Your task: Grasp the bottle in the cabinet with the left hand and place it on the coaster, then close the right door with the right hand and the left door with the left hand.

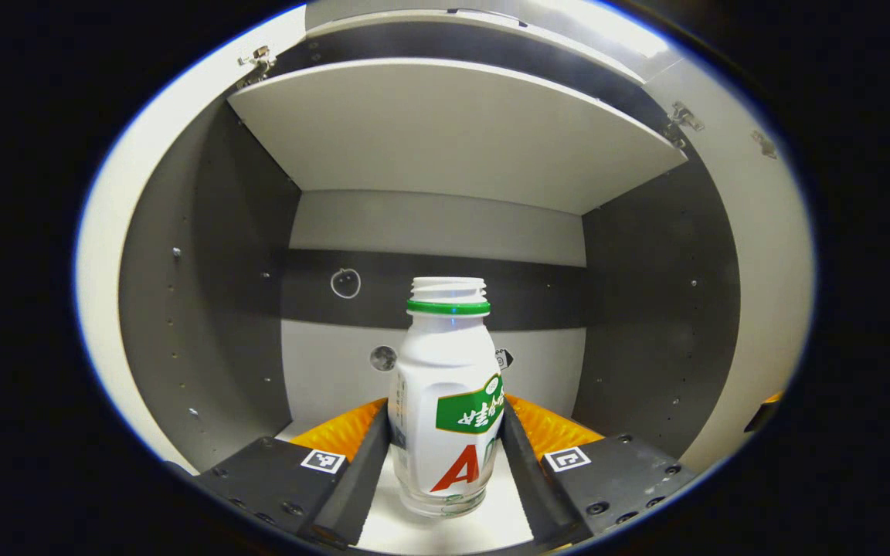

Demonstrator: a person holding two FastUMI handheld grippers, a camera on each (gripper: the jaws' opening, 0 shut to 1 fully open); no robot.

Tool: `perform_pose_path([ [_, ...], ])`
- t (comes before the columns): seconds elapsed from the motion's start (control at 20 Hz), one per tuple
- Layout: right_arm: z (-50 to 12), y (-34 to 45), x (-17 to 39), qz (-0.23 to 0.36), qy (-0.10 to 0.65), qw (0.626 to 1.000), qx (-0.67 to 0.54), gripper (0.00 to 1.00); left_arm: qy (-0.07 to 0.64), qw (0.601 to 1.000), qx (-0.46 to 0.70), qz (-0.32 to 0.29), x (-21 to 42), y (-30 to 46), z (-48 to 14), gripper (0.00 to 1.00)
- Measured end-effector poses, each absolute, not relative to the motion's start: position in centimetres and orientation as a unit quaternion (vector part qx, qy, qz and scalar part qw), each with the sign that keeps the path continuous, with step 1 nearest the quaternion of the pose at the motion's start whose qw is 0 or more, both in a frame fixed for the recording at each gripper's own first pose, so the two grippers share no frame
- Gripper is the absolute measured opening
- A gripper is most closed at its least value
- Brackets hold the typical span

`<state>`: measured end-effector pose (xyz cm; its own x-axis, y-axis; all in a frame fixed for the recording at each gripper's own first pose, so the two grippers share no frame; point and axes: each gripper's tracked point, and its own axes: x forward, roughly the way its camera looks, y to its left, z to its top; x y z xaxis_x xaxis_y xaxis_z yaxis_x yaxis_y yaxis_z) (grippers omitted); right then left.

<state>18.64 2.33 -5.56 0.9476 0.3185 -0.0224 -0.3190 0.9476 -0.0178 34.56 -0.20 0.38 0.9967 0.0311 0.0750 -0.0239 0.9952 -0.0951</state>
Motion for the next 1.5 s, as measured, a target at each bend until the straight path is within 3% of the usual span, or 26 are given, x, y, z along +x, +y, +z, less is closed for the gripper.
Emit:
perform_pose_path([
  [0.7,-2.5,0.9,10.7,0.108,-0.02,0.994,-0.029,0.98,-0.038,0.998,-0.035,-0.021,19.7,-1.5,1.0,0.79],
  [1.1,-1.6,-0.2,4.5,0.049,-0.031,0.996,-0.061,0.94,-0.013,0.995,-0.067,-0.079,10.5,-2.6,-2.0,0.79],
  [1.25,-2.0,-0.8,2.9,0.03,-0.038,0.996,-0.076,0.98,-0.006,0.991,-0.079,-0.108,7.6,-3.8,-4.2,0.79],
  [1.5,-3.6,-1.1,1.9,0.037,-0.023,0.997,-0.069,0.95,-0.007,0.991,-0.068,-0.119,4.1,-5.1,-7.5,0.79],
])
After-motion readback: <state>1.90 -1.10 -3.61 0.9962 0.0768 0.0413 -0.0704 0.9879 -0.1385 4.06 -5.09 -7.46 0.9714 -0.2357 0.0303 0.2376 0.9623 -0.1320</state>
